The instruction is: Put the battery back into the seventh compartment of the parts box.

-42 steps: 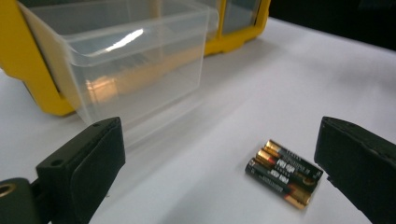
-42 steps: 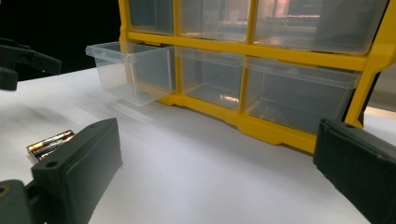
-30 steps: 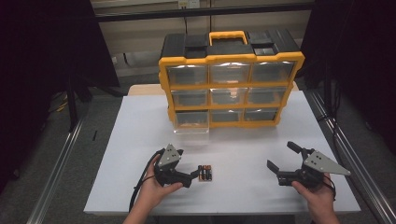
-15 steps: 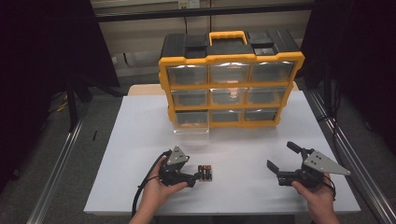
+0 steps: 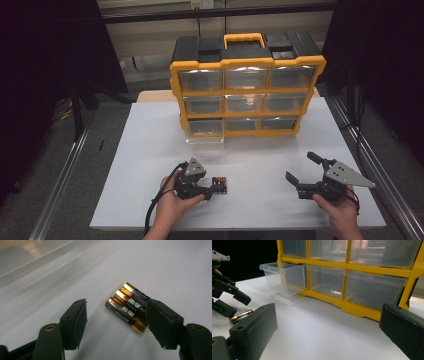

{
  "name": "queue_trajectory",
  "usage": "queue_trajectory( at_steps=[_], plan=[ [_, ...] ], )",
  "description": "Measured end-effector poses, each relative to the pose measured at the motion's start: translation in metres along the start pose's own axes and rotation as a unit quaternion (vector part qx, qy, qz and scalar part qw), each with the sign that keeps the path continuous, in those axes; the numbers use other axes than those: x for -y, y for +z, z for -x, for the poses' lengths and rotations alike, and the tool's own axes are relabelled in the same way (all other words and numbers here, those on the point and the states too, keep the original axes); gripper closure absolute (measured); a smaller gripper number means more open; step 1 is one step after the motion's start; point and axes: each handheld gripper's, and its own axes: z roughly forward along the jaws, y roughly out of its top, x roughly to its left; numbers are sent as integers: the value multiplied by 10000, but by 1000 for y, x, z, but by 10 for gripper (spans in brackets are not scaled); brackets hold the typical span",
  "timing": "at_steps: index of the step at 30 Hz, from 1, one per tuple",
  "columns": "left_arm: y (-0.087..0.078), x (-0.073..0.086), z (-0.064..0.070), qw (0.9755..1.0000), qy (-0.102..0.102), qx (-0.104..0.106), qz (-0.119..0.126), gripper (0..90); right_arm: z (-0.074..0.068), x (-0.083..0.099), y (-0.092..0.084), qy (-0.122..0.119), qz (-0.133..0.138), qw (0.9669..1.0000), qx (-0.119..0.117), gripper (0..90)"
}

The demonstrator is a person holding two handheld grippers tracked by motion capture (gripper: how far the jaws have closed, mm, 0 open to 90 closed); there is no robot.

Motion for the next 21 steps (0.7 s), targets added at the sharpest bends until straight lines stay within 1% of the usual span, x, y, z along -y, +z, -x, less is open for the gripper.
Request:
queue_trajectory(
  at_steps=[1,2,3,4,5,6,7,8,9,10,11,12,13,15,17,18,19,20,21],
  plan=[
    [1,1,0,10000,-59,22,33,368,0,0,0,-3,4,10000,-3,11],
    [1,1,1,9999,-135,12,-25,380,0,0,0,-3,6,10000,-3,11],
    [2,1,0,9999,-143,51,-36,395,0,0,0,7,3,10000,0,11],
    [3,2,0,9998,-187,55,20,409,0,0,0,14,1,10000,-2,11],
    [3,2,0,9998,-189,42,-36,419,0,0,0,13,11,10000,0,11],
    [2,2,-1,9999,-105,10,-79,433,0,0,0,23,15,10000,-7,11],
    [1,2,0,9997,-182,-36,-168,443,0,0,0,22,17,10000,-11,11],
    [2,2,-2,9997,-172,0,-162,460,0,0,0,21,18,10000,-7,11],
    [1,3,-2,9995,-229,0,-232,481,0,0,0,22,16,10000,-8,11],
    [0,3,-3,9995,-200,-22,-257,497,0,0,0,24,15,10000,-12,11],
    [0,3,-4,9993,-207,-88,-302,523,0,0,0,23,19,10000,-15,11],
    [-1,4,-5,9990,-250,-84,-368,552,0,0,0,25,24,10000,-17,11],
    [-2,4,-6,9989,-327,-56,-344,572,0,0,0,27,29,10000,-16,11],
    [-2,4,-7,9988,-260,-162,-382,623,0,0,0,19,25,10000,-12,11],
    [-3,4,-6,9983,-293,-225,-459,662,0,0,0,24,25,10000,-19,11],
    [-3,4,-6,9981,-265,-309,-453,686,0,0,0,26,26,10000,-22,11],
    [-4,3,-6,9978,-290,-351,-483,716,0,0,0,30,23,10000,-21,11],
    [-5,3,-5,9971,-346,-358,-568,742,0,0,0,23,25,10000,-24,11],
    [-5,3,-6,9973,-346,-340,-543,765,0,0,0,18,26,10000,-21,12]
  ],
)
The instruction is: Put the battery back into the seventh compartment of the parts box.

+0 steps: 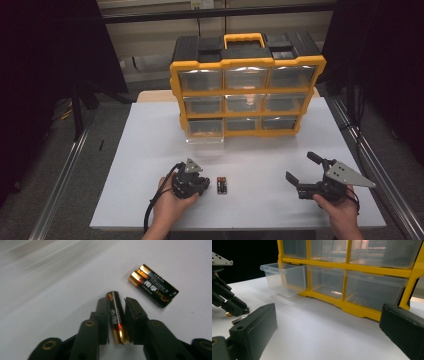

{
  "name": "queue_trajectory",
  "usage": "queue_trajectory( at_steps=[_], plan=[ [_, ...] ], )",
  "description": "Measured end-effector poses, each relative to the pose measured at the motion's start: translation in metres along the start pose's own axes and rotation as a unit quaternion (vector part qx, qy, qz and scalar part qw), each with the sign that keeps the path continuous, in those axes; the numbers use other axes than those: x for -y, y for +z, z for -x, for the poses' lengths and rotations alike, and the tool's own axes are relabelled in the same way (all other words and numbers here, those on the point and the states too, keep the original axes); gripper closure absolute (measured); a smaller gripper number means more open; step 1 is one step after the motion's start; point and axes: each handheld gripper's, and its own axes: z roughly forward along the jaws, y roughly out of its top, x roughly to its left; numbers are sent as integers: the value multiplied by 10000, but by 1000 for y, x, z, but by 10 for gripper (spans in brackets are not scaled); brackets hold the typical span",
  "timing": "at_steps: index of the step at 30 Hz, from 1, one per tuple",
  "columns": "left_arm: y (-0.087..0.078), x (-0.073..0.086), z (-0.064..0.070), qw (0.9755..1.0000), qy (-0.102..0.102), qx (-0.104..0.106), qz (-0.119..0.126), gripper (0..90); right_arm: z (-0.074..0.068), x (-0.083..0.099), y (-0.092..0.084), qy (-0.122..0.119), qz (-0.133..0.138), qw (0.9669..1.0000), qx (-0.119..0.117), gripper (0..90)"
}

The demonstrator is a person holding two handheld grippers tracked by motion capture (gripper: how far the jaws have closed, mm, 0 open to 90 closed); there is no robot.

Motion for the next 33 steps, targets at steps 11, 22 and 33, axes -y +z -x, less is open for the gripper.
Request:
queue_trajectory(
  at_steps=[11,22,33],
  plan=[
    [-6,-3,-5,9989,-337,334,-46,774,0,0,-1,8,15,10000,-3,11],
    [-25,-31,-18,9959,-579,690,130,774,0,0,-1,-7,13,10000,3,11],
    [-44,-62,-31,9953,-601,748,141,775,-1,0,-1,19,6,10000,-9,11]
  ],
)
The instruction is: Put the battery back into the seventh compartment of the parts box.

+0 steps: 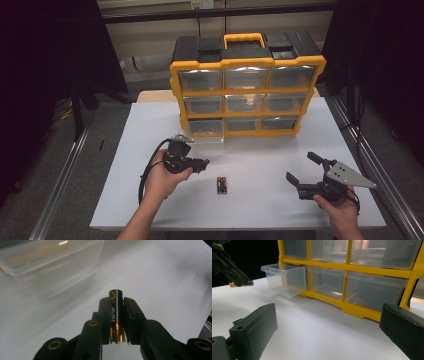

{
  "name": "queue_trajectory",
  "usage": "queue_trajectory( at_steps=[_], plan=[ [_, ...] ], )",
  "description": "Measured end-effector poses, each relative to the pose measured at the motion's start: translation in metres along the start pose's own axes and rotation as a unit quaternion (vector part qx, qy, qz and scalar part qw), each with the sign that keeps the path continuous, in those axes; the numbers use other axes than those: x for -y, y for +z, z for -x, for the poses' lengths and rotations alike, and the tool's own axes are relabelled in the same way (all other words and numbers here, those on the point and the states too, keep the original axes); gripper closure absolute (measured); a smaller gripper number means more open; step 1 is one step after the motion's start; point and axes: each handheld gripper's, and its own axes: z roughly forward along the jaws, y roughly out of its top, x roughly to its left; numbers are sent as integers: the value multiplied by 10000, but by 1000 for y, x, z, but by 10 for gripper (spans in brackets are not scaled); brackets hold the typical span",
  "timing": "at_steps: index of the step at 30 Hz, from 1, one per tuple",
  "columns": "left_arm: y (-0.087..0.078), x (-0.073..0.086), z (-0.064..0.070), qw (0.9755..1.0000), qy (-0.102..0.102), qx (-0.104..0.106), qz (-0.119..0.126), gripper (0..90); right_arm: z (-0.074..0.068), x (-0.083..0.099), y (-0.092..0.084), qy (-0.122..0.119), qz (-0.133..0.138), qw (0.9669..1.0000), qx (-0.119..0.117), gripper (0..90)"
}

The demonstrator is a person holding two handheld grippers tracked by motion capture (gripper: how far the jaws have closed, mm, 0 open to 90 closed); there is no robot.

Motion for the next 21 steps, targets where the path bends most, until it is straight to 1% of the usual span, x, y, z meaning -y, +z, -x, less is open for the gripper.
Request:
queue_trajectory(
  at_steps=[1,2,3,5,9,10,13,15,16,18,20,21],
  plan=[
    [-2,-3,-1,10000,31,-17,-24,774,0,0,0,0,2,10000,-1,11],
    [-2,-6,0,10000,16,-46,10,775,0,0,0,-4,5,10000,-6,11],
    [-4,-9,-1,10000,53,-40,-52,774,0,0,0,1,12,10000,1,11],
    [-5,-14,-1,10000,-12,-7,-10,775,0,0,0,-20,14,10000,-2,11],
    [-9,-26,-2,9999,70,-19,-71,775,0,0,0,8,11,10000,-4,11],
    [-9,-30,-2,10000,-6,-14,-9,775,0,0,0,-5,25,10000,-9,11],
    [-10,-38,-3,10000,-1,-48,-9,775,0,0,0,0,30,10000,-14,11],
    [-12,-43,-5,9999,57,-54,-103,775,0,0,0,-5,30,10000,-7,11],
    [-12,-45,-4,10000,7,-46,-45,775,0,0,0,-6,30,10000,-1,11],
    [-13,-50,-5,9999,32,-104,-59,775,0,0,0,-7,32,10000,-6,11],
    [-15,-55,-6,10000,3,-88,-47,774,0,0,0,-15,40,10000,-7,11],
    [-16,-57,-8,9999,43,-113,-84,774,0,0,0,-7,42,10000,-19,11]
  ],
)
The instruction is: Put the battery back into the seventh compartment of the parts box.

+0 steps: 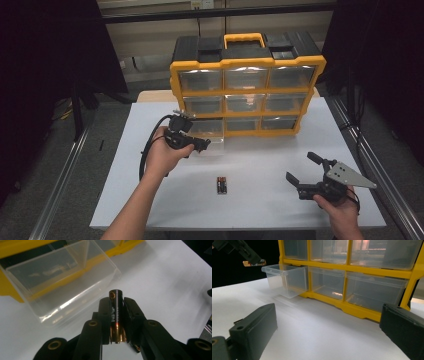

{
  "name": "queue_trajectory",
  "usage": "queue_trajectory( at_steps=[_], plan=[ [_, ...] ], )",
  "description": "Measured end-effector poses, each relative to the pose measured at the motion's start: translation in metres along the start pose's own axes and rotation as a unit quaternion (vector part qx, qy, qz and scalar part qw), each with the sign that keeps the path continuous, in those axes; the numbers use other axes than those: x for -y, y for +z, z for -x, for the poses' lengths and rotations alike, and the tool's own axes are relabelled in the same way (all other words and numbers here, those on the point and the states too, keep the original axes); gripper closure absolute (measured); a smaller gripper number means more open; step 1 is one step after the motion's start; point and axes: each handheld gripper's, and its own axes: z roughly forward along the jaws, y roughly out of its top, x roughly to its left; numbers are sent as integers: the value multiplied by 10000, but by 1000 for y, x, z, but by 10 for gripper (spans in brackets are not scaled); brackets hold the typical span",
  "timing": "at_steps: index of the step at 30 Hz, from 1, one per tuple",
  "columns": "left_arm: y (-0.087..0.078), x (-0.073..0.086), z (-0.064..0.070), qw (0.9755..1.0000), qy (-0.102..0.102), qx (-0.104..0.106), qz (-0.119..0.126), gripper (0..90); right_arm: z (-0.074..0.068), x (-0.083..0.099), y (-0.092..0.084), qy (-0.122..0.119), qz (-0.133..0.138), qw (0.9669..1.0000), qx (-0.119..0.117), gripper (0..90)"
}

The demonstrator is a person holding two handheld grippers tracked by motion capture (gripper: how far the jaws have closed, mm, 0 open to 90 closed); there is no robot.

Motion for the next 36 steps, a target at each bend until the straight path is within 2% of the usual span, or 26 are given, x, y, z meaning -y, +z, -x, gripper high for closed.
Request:
queue_trajectory(
  at_steps=[6,10,11,13,19,20,21,26,27,31,33,36],
  plan=[
    [-3,-15,-3,9999,-78,-39,65,774,0,0,0,-6,-1,10000,7,11],
    [-4,-23,-5,9999,-55,-80,61,775,0,0,0,-2,-5,10000,-6,11],
    [-3,-25,-4,9998,-96,-135,112,775,0,0,0,-16,4,10000,-5,11],
    [-3,-28,-6,9998,-30,-209,59,774,0,0,0,-15,2,10000,5,11],
    [5,-32,-13,9996,-115,-228,126,775,0,0,0,-2,-1,10000,-12,11],
    [7,-32,-13,9993,-177,-236,215,774,0,0,0,-5,3,10000,-17,11],
    [8,-33,-15,9995,-100,-240,168,774,0,0,0,-12,9,10000,-16,11],
    [16,-36,-18,9989,-214,-339,258,774,0,0,0,-9,4,10000,-1,11],
    [16,-36,-19,9991,-177,-331,212,774,0,0,0,0,0,10000,-2,11],
    [23,-37,-17,9982,-237,-449,333,774,0,0,0,-5,-1,10000,-2,11],
    [25,-38,-18,9983,-152,-489,280,774,0,0,0,2,-4,10000,-10,11],
    [30,-38,-20,9980,-155,-549,270,774,0,0,0,1,5,10000,-4,11]
  ],
)
